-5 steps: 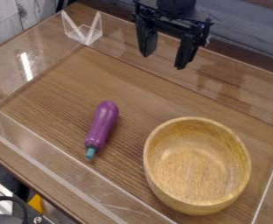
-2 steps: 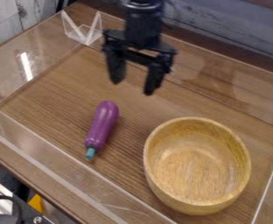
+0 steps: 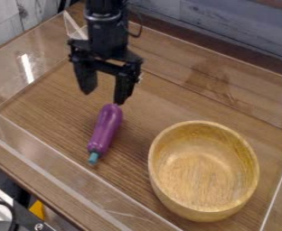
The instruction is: Put the purple eggplant in the brown bowl
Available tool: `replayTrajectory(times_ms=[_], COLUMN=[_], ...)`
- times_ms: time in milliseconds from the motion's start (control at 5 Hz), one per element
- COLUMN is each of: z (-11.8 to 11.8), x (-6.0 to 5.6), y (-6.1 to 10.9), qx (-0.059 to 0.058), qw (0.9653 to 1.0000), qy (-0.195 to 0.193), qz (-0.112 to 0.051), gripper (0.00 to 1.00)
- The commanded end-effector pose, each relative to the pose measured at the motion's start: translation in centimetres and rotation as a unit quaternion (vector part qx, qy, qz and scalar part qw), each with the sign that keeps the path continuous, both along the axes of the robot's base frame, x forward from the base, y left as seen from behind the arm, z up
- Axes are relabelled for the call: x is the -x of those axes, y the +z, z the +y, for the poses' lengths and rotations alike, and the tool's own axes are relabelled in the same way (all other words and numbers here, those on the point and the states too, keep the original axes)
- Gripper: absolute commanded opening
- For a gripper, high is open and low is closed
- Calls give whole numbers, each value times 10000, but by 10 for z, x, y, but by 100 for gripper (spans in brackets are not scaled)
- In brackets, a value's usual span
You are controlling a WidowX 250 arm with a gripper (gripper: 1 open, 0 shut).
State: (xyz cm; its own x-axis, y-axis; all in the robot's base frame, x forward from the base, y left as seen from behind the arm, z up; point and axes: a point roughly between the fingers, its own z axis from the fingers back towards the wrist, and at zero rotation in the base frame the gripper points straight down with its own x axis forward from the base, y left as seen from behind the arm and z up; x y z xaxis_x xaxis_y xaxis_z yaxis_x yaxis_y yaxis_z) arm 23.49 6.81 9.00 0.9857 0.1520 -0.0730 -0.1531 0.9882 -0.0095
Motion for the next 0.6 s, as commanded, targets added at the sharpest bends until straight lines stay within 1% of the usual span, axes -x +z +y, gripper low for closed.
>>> replayTrajectory(times_ms=[0,400], z=[5,6], x=[2,4], y=[3,-13], qx=[-90,-73], qw=[9996,9995], qy=[2,66], qz=[-278,-313], gripper=[100,100])
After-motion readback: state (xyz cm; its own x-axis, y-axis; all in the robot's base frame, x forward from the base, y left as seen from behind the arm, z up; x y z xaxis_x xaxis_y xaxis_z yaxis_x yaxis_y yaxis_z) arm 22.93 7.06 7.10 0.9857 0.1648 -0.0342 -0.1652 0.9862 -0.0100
